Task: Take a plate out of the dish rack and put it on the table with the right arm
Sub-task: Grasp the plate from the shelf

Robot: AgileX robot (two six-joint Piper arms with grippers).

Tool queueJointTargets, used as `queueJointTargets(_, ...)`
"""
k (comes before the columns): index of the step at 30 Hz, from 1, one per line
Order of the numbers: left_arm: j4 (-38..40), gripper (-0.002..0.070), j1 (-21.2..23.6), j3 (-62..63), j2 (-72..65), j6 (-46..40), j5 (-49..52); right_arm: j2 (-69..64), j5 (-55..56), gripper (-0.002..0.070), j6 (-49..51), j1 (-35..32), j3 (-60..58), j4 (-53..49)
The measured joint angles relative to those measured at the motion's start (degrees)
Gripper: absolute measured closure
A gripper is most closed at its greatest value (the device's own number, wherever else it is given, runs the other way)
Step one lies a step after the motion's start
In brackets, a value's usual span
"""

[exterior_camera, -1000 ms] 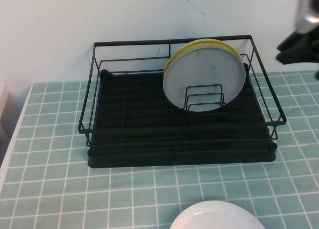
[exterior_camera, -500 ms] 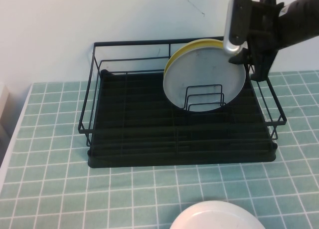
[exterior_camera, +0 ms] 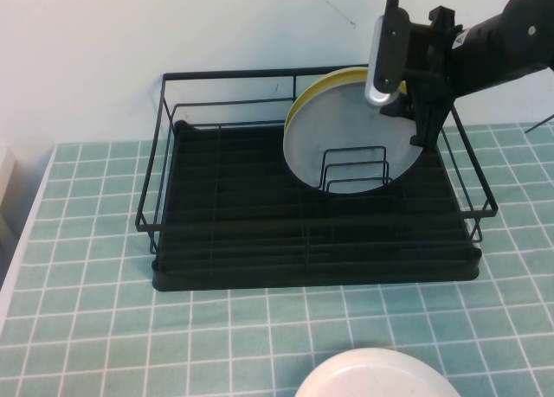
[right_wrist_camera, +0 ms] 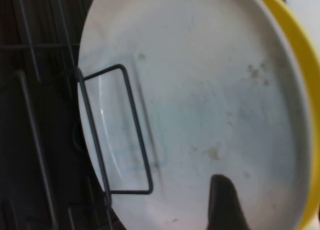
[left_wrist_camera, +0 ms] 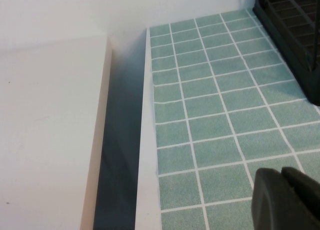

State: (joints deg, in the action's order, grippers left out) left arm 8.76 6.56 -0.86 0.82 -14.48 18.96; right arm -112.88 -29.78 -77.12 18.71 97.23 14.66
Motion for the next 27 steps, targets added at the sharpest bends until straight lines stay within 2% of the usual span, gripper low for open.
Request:
queueJointTargets(16,0.0,0.0678,0.0,0.0,0.0,0.0,0.0,-3.2,4.6,0.0309,0.0,1.1,0.5,0.0)
queueJointTargets(19,0.0,0.0678,0.0,0.0,0.0,0.0,0.0,-3.2,5.5,0.0383,0.0,1.1,0.5,0.0)
queueJointTargets(24,0.0,0.0678,0.0,0.0,0.0,0.0,0.0,-3.4,5.1,0.0594,1.4,1.1,1.8,0.3)
queueJointTargets(27,0.0,0.0678,0.0,0.0,0.0,0.0,0.0,-3.4,4.1,0.0603,3.6,1.1,3.2,0.5)
